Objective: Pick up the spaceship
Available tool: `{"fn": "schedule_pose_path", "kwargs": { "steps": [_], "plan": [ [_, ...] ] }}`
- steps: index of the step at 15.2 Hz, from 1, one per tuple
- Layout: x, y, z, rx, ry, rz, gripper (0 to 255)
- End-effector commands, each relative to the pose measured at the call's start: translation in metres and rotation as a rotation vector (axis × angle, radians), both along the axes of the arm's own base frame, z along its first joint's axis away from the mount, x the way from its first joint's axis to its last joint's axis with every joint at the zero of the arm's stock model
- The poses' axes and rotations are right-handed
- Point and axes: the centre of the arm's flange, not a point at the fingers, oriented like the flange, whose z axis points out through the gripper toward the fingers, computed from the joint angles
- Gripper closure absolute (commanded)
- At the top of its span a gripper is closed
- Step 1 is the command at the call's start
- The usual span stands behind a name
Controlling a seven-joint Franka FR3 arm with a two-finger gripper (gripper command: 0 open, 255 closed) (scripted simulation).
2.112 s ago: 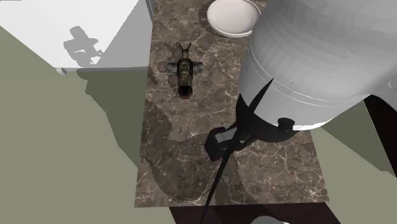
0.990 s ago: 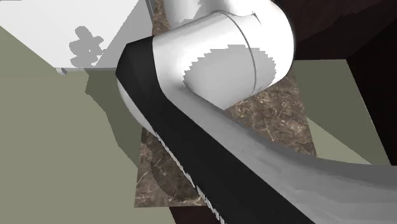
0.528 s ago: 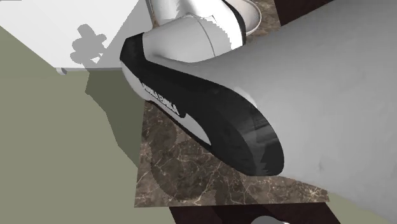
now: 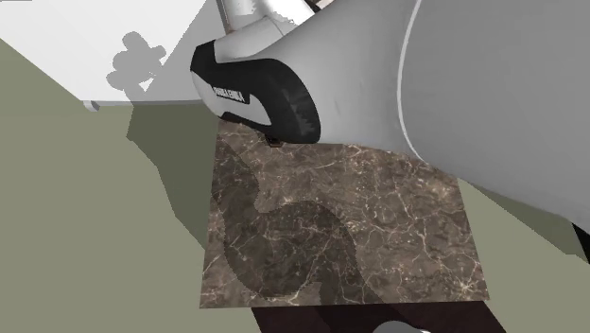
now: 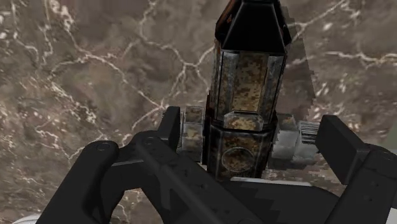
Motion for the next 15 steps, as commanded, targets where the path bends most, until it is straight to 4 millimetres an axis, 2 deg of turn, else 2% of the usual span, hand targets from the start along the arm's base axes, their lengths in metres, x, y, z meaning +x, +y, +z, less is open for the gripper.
{"fn": "schedule_pose_path", "kwargs": {
  "steps": [1, 7, 9, 10, 15],
  "plan": [
    [0.006, -0.002, -0.01, -0.002, -0.004, -0.007, 0],
    [0.006, -0.002, -0.045, -0.002, -0.004, -0.007, 0],
    [0.006, -0.002, -0.045, -0.002, -0.004, -0.007, 0],
    [0.005, -0.002, -0.045, -0.002, -0.004, -0.007, 255],
    [0.005, -0.002, -0.045, -0.002, -0.004, -0.007, 255]
  ]
}}
